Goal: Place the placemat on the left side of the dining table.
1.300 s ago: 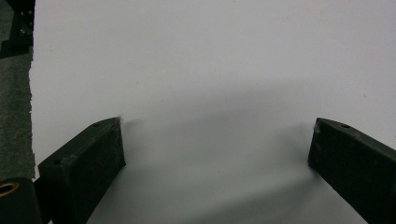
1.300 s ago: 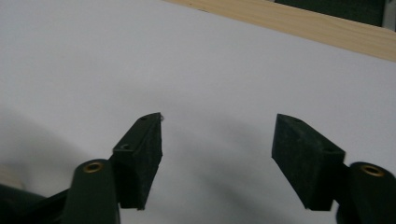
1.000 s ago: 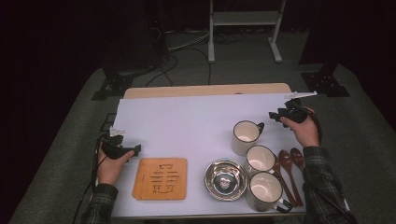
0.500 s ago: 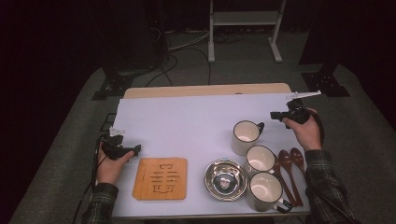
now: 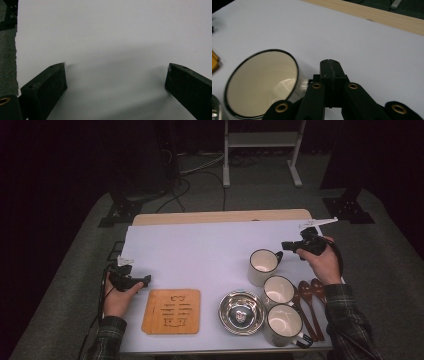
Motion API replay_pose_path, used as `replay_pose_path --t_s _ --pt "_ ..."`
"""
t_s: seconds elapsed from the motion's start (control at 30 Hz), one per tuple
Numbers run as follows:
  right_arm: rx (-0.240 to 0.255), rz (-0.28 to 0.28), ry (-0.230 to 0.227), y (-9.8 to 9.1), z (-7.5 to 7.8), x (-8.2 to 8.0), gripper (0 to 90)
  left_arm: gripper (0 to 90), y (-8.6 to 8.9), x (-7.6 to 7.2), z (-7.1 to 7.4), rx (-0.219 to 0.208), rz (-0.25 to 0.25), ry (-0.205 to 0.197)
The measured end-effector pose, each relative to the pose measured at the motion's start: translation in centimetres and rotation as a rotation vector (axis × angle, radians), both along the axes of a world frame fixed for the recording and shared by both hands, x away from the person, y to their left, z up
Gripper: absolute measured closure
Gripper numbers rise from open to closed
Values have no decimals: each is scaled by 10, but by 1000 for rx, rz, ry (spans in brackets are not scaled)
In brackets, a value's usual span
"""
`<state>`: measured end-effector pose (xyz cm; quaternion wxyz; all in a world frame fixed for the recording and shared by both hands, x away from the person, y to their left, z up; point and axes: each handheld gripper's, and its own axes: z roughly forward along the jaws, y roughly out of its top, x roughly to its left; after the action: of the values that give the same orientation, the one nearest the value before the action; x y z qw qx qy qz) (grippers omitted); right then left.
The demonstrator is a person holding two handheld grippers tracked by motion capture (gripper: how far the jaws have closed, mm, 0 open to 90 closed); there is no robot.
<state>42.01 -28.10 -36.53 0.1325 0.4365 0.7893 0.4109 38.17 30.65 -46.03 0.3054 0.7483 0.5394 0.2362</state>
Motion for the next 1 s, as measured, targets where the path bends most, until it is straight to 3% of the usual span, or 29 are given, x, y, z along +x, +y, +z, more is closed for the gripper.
replay_pose_path --t_s 0.23,1.0 --pt "22 81 -13 22 9 -12 895 24 0 0 0 -3 2 -2" --pt "55 278 -16 77 16 -32 895 24 0 0 0 3 -2 0"
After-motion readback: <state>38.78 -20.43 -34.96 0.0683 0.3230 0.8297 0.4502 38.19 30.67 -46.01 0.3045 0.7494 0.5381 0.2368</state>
